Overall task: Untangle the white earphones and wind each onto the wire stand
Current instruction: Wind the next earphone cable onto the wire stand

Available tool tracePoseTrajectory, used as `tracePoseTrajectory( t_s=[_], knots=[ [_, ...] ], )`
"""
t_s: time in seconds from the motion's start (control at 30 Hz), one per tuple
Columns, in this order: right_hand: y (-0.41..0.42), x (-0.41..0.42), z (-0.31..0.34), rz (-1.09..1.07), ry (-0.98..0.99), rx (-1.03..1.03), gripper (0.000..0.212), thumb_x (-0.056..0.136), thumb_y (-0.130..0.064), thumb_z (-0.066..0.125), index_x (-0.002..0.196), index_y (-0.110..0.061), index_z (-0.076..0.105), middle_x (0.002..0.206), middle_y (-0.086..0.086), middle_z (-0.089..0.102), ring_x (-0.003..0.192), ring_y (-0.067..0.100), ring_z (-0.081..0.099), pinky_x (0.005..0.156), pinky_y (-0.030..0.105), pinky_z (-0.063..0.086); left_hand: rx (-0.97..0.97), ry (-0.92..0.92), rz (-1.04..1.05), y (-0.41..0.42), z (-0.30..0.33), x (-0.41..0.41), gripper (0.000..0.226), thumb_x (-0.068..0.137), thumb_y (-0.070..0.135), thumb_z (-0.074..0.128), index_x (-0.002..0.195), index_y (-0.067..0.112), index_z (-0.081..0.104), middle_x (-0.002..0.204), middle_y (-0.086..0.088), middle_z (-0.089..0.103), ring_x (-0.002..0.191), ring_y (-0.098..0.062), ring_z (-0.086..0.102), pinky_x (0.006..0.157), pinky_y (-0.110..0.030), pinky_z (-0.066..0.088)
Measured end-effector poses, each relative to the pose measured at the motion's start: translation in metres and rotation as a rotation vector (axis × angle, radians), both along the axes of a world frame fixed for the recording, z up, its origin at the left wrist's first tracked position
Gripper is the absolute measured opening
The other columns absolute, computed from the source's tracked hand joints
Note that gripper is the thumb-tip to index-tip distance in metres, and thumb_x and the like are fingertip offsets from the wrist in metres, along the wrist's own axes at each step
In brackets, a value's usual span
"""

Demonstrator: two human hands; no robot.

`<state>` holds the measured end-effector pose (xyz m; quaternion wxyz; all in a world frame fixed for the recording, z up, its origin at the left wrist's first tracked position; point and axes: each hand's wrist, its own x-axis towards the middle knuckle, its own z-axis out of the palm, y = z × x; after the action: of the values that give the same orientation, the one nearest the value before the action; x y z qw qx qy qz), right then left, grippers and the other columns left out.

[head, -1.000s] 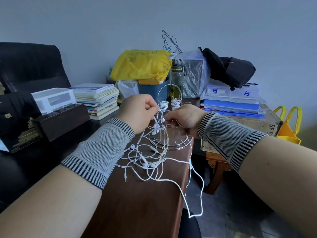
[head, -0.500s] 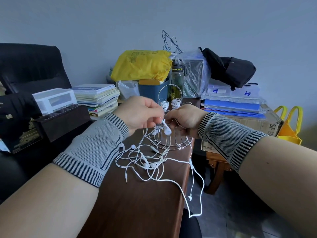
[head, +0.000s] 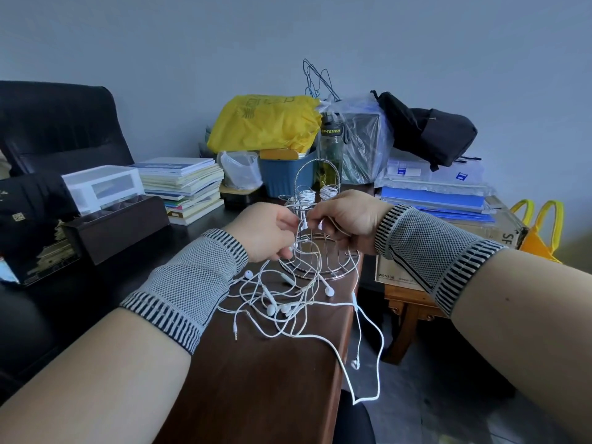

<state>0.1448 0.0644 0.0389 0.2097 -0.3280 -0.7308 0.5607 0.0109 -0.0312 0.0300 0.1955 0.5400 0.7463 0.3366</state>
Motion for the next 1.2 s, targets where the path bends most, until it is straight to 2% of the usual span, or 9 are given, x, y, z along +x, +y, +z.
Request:
tracePoseTrajectory(
  t_s=[0.23, 0.37, 0.57, 0.7, 0.8, 1.0, 1.07, 1.13, 1.2],
  knots=[
    [0.006, 0.009, 0.007, -0.031, 0.121, 0.011, 0.027, 0.09, -0.02, 0.061, 0.066, -0.008, 0.062, 0.042, -0.002, 0.042, 0.037, 0.013, 0.028, 0.045, 0.024, 0.023, -0.19, 0.468, 0.083, -0.003, -0.011, -0.011, 0.024, 0.096, 0.024, 0.055, 0.115, 0.022, 0.068, 0.084, 0.007, 0.07, 0.075, -0.009, 0.068, 0.067, -0.024, 0.051],
    [0.014, 0.013, 0.008, -0.14, 0.089, 0.111, 0.027, 0.091, -0.024, 0.063, 0.071, -0.006, 0.069, 0.046, -0.002, 0.048, 0.038, 0.013, 0.031, 0.04, 0.021, 0.026, -0.188, 0.619, 0.317, -0.007, -0.011, -0.028, 0.042, 0.097, 0.025, 0.049, 0.138, 0.02, 0.053, 0.136, -0.005, 0.058, 0.119, -0.025, 0.057, 0.095, -0.034, 0.046],
    [0.018, 0.005, 0.003, -0.077, -0.044, 0.221, 0.011, 0.084, -0.015, 0.069, 0.085, -0.005, 0.073, 0.052, 0.004, 0.038, 0.04, 0.017, 0.03, 0.044, 0.025, 0.029, -0.195, 0.5, 0.447, -0.013, 0.007, -0.041, 0.059, 0.094, 0.036, 0.047, 0.146, 0.012, 0.033, 0.139, -0.017, 0.05, 0.123, -0.035, 0.051, 0.093, -0.037, 0.043],
    [0.012, 0.004, 0.008, -0.055, 0.052, 0.072, 0.01, 0.083, -0.007, 0.067, 0.083, 0.004, 0.069, 0.048, 0.001, 0.041, 0.042, 0.013, 0.03, 0.046, 0.023, 0.025, -0.074, 0.222, 0.484, -0.018, 0.015, -0.053, 0.064, 0.091, 0.053, 0.035, 0.138, 0.009, 0.039, 0.119, -0.016, 0.064, 0.105, -0.032, 0.06, 0.092, -0.037, 0.044],
    [0.008, 0.007, 0.013, -0.069, 0.136, -0.065, 0.016, 0.084, -0.009, 0.064, 0.068, -0.009, 0.064, 0.063, 0.002, 0.059, 0.055, 0.014, 0.047, 0.056, 0.026, 0.036, -0.044, 0.141, 0.493, -0.021, 0.012, -0.058, 0.045, 0.097, 0.047, 0.036, 0.102, 0.004, 0.048, 0.089, -0.009, 0.073, 0.085, -0.024, 0.06, 0.078, -0.032, 0.043],
    [0.007, 0.009, 0.019, 0.04, 0.215, -0.224, 0.026, 0.097, -0.023, 0.051, 0.075, -0.013, 0.06, 0.059, 0.0, 0.054, 0.055, 0.015, 0.051, 0.064, 0.03, 0.045, -0.171, 0.515, 0.444, -0.02, 0.011, -0.044, 0.035, 0.093, 0.034, 0.05, 0.072, 0.009, 0.062, 0.078, -0.005, 0.066, 0.072, -0.024, 0.058, 0.063, -0.03, 0.042],
    [0.002, 0.004, 0.021, 0.071, 0.232, -0.202, 0.025, 0.097, -0.021, 0.053, 0.077, -0.009, 0.063, 0.054, 0.0, 0.045, 0.049, 0.014, 0.042, 0.056, 0.027, 0.043, 0.066, 0.478, 0.371, -0.018, 0.022, -0.022, 0.022, 0.092, 0.031, 0.055, 0.095, 0.012, 0.066, 0.093, 0.0, 0.063, 0.084, -0.02, 0.056, 0.07, -0.029, 0.043],
    [-0.003, 0.0, 0.022, 0.126, 0.237, -0.173, 0.023, 0.096, -0.019, 0.055, 0.077, -0.008, 0.064, 0.05, -0.001, 0.04, 0.047, 0.013, 0.037, 0.052, 0.026, 0.041, 0.235, 0.33, 0.216, -0.013, 0.034, -0.001, 0.043, 0.09, 0.025, 0.061, 0.131, 0.019, 0.052, 0.125, 0.005, 0.056, 0.108, -0.017, 0.056, 0.091, -0.029, 0.042],
    [-0.007, -0.002, 0.025, 0.164, 0.241, -0.169, 0.023, 0.096, -0.017, 0.054, 0.075, -0.009, 0.061, 0.048, -0.001, 0.039, 0.045, 0.012, 0.037, 0.052, 0.027, 0.041, 0.282, 0.084, 0.071, -0.006, 0.041, 0.012, 0.054, 0.089, 0.013, 0.061, 0.139, 0.018, 0.043, 0.139, 0.004, 0.05, 0.094, -0.018, 0.064, 0.085, -0.032, 0.049]
  ],
)
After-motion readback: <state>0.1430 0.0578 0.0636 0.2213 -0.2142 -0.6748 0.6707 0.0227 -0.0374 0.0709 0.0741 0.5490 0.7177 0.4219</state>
